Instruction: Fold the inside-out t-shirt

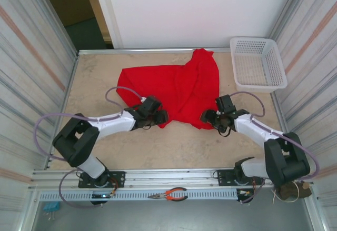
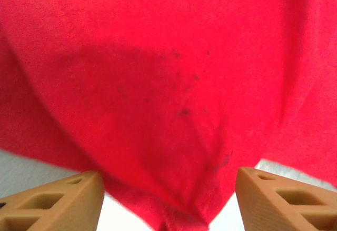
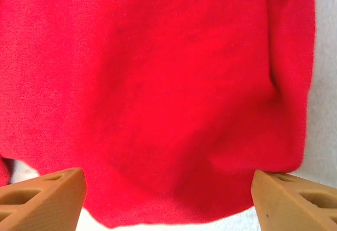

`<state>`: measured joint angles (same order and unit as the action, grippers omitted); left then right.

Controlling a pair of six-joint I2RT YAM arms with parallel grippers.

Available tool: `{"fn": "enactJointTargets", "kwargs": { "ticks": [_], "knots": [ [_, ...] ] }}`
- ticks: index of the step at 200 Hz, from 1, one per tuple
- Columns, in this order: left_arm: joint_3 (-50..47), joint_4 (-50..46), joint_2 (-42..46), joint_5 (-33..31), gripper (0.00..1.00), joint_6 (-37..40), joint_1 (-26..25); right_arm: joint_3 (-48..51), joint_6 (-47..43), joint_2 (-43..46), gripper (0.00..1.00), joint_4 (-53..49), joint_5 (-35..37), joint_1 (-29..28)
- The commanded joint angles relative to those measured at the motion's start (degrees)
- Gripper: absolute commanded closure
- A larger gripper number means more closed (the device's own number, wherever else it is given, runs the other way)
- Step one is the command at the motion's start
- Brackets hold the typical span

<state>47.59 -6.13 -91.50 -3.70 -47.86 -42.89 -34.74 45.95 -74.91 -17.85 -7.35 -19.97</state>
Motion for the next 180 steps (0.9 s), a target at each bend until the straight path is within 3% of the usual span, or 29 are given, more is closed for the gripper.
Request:
{"fn": "enactJointTargets", "kwargs": {
  "ticks": [1,15,29,74,128,153,180],
  "knots": [
    [1.5,2.86,-3.38,-0.56,0.41,-2.14,-0.33,-2.1,-0.79,-2.05,0.57,1.96,1.29,-0.34],
    [1.79,2.93,-4.46,-0.51,0.7,-2.37,-0.22,-3.36,-2.18,-1.89,1.0,0.92,1.27,-0.01],
    [2.19,1.44,-3.65,-0.86,1.0,-1.38,0.37,-5.11,-3.74,0.89,1.0,-1.66,1.47,0.82],
    [3.57,-8.55,13.43,0.37,1.0,3.95,7.8,-14.91,-7.41,14.56,1.0,-12.98,-1.62,8.62],
    [10.19,-18.95,30.77,15.26,1.0,6.27,25.04,-27.14,-8.8,23.18,1.0,-21.49,-5.35,15.26],
    [12.45,-20.51,30.89,21.55,1.0,6.86,31.9,-28.69,-7.37,23.06,1.0,-20.89,-7.46,15.35],
    [14.11,-19.33,22.42,27.73,1.0,9.88,37.19,-25.46,-6.44,19.31,1.0,-17.22,-7.01,15.33]
  ]
}}
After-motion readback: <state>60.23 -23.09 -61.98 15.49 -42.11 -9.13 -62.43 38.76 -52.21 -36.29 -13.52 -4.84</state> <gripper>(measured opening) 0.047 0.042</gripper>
